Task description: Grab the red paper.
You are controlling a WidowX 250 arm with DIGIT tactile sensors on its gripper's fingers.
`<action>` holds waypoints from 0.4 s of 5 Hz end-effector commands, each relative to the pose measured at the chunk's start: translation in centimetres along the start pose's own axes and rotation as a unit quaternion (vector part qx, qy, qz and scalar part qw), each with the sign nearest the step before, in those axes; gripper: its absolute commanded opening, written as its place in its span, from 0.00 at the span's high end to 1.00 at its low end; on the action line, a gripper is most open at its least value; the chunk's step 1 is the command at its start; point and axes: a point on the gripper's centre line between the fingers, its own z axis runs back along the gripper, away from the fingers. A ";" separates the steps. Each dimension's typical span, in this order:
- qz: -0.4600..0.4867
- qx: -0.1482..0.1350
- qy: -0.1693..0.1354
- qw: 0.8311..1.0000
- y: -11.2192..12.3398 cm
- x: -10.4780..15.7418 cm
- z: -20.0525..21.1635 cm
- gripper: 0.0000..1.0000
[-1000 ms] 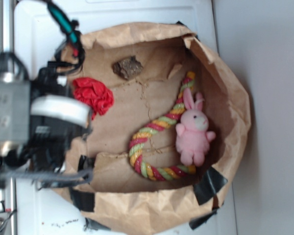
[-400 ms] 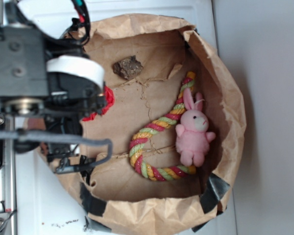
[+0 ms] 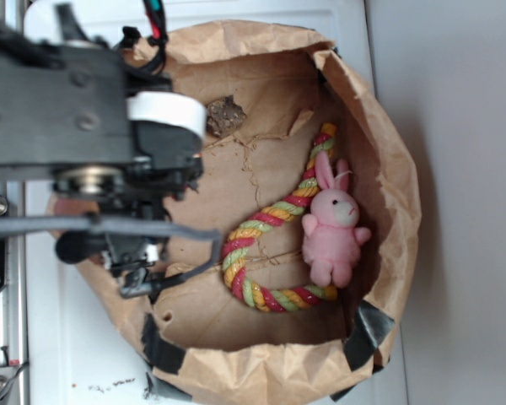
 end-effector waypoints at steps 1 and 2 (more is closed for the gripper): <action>0.011 0.009 -0.025 1.000 -0.1 2.2 0.9 0.00; 0.006 0.007 -0.031 0.999 -0.9 2.3 2.1 0.00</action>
